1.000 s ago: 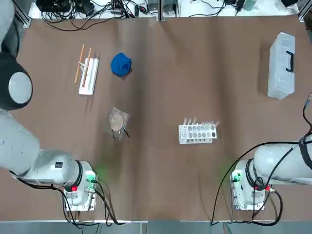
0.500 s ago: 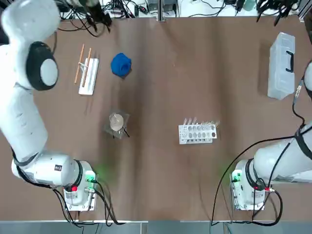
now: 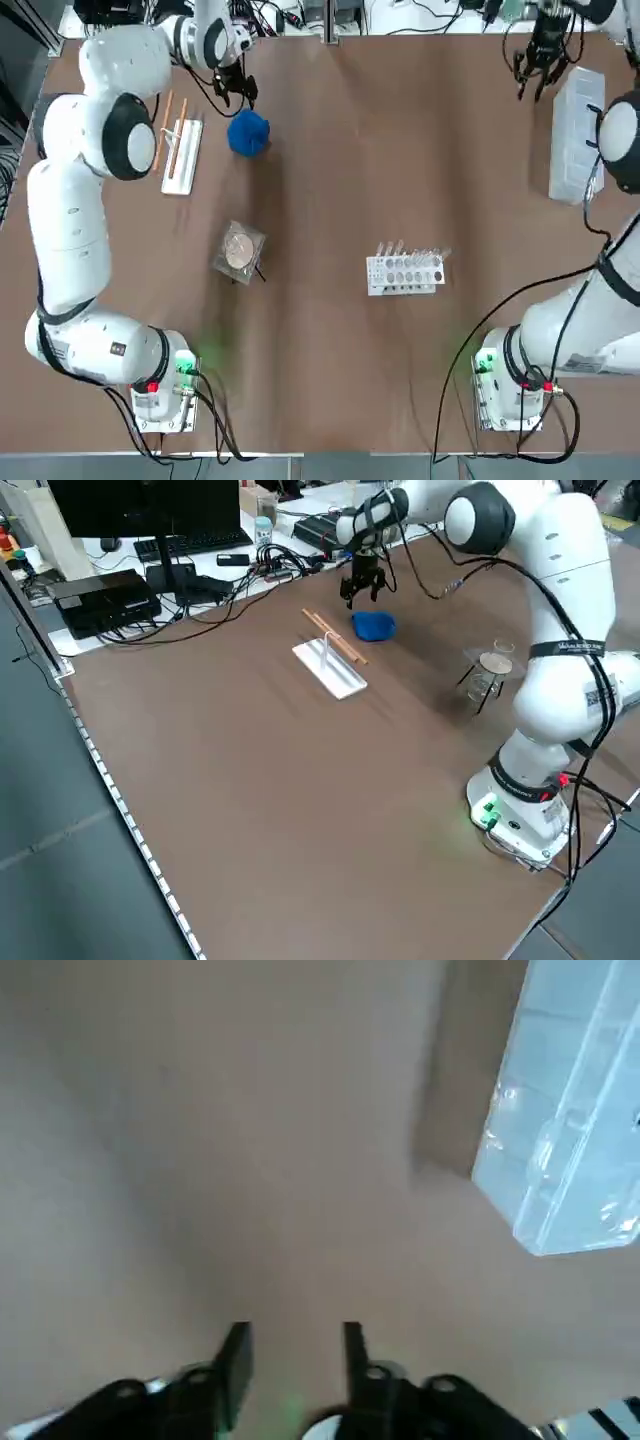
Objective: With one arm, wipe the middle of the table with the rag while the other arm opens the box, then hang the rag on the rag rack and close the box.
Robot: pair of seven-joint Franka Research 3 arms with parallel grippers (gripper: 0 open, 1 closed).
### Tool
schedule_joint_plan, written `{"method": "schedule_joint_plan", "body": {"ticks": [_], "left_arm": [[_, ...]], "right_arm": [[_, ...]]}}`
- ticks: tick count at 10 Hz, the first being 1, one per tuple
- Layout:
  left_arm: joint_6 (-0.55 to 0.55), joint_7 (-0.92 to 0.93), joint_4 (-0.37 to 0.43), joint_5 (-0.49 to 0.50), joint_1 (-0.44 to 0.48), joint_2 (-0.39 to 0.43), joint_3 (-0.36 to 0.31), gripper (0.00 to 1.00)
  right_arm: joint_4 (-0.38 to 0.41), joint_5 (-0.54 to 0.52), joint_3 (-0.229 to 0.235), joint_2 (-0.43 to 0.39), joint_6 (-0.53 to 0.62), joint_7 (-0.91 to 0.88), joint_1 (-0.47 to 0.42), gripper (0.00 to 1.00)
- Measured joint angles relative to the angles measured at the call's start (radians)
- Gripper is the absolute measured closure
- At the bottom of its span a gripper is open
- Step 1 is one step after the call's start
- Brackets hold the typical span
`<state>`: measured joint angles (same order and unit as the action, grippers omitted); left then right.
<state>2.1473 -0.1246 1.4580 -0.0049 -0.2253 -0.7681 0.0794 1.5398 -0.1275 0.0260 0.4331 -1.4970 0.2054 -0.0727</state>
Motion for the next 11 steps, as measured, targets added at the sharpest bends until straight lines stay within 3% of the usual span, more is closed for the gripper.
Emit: {"method": "schedule_joint_plan", "body": {"ticks": [2,3,4,6,8,11], "left_arm": [[0.006,-0.001,0.059,0.0,-0.011,-0.01,0.001,0.02],[0.013,-0.001,0.087,0.0,-0.016,-0.011,0.002,0.03],[0.016,-0.002,0.102,0.0,-0.024,-0.01,0.003,0.15],[0.015,-0.006,0.113,0.0,-0.037,0.001,0.005,0.48],[0.015,-0.007,0.119,0.0,-0.061,0.011,0.008,0.76],[0.016,-0.101,0.064,-0.001,-0.123,0.022,0.037,0.8]], "right_arm": [[0.009,-0.168,0.003,0.133,-0.114,0.0,-0.021,0.96],[0.009,-0.229,0.006,0.191,-0.186,0.0,-0.042,0.99],[0.009,-0.283,0.008,0.231,-0.26,0.0,-0.067,0.99],[0.007,-0.34,0.01,0.274,-0.413,-0.01,-0.126,0.99],[0.005,-0.362,0.01,0.283,-0.435,-0.017,-0.145,0.99],[-0.005,-0.367,0.007,0.282,-0.415,-0.018,-0.144,0.99]]}}
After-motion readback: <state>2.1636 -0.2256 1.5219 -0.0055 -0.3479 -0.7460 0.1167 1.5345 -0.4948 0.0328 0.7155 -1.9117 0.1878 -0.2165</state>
